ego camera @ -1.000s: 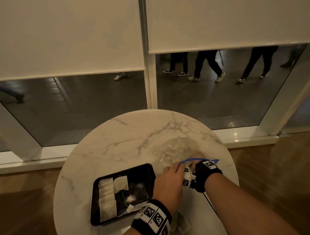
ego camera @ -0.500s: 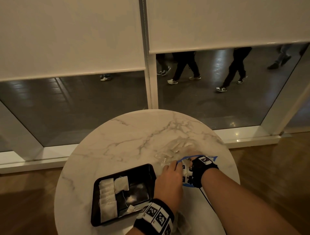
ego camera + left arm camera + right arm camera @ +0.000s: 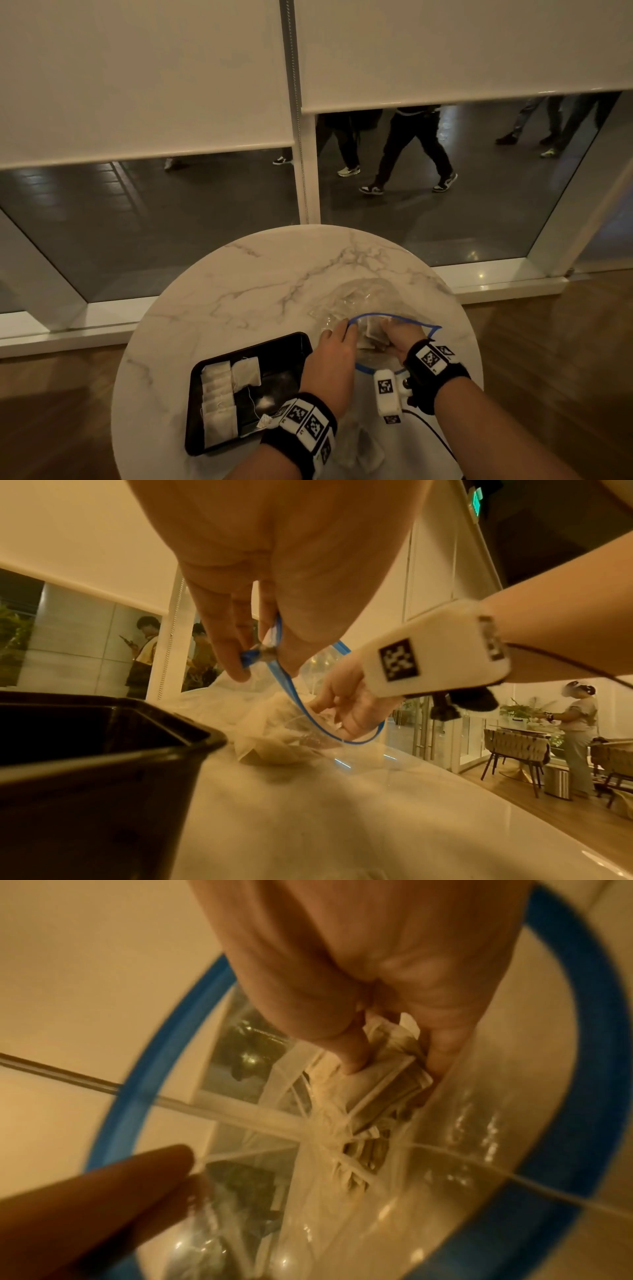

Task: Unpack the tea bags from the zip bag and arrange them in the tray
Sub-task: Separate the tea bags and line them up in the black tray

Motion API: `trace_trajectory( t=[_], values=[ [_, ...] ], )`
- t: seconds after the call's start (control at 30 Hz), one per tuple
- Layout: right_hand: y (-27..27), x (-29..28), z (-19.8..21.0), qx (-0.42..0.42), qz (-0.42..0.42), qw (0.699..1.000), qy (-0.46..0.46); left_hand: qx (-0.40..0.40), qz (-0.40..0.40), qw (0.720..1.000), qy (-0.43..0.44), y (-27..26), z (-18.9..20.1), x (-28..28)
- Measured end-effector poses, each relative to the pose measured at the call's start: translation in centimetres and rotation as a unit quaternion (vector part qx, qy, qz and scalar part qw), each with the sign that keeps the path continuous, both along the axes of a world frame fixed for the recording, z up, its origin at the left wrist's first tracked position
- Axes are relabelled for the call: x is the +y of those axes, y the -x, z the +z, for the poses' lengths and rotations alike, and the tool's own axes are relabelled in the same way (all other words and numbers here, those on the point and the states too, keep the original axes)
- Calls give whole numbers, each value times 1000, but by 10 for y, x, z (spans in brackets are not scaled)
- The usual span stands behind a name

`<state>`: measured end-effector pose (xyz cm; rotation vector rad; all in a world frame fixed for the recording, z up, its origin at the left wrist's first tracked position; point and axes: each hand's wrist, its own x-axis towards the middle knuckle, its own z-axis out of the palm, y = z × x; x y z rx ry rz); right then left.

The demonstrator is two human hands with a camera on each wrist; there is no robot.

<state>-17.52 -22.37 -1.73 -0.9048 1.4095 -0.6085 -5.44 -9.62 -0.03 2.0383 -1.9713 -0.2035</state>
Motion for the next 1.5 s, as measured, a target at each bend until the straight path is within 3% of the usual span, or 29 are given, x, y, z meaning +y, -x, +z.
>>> trace_trajectory(
  t=[0.17,0.53,0.67,0.73,0.77,0.83,0.9,0.93,1.0,1.07,1.17,1.27,1.5],
  values=[
    [8,28,13,-11,-31,999,19,-16,7,1000,-14,-1,0,-4],
    [52,102,32,-167,-19,986,-4,64,-56,996,40,-10,4,26],
    [57,125,30,-200,8,980,-12,197,14,973,122,-18,13,54],
    [55,134,31,-211,29,977,-14,327,70,938,88,-21,16,66],
    [53,138,32,-221,43,974,-13,408,97,906,50,-21,17,73],
    [47,146,36,-245,78,966,-8,565,144,812,-27,-20,23,83],
    [37,155,40,-254,123,959,-1,664,168,723,-88,-20,27,90],
    [30,160,40,-248,144,958,5,688,165,698,-107,-22,27,93],
    [18,167,38,-212,177,960,42,716,141,675,-113,-25,23,101],
    [8,172,36,-161,191,964,95,719,122,678,-94,-30,18,107],
    [-4,178,35,-112,187,964,155,681,114,719,-75,-42,15,117],
    [-12,181,32,-84,166,967,176,658,100,743,-69,-55,15,125],
    [-20,189,33,-113,180,968,133,656,143,741,-19,-77,27,137]
  ],
)
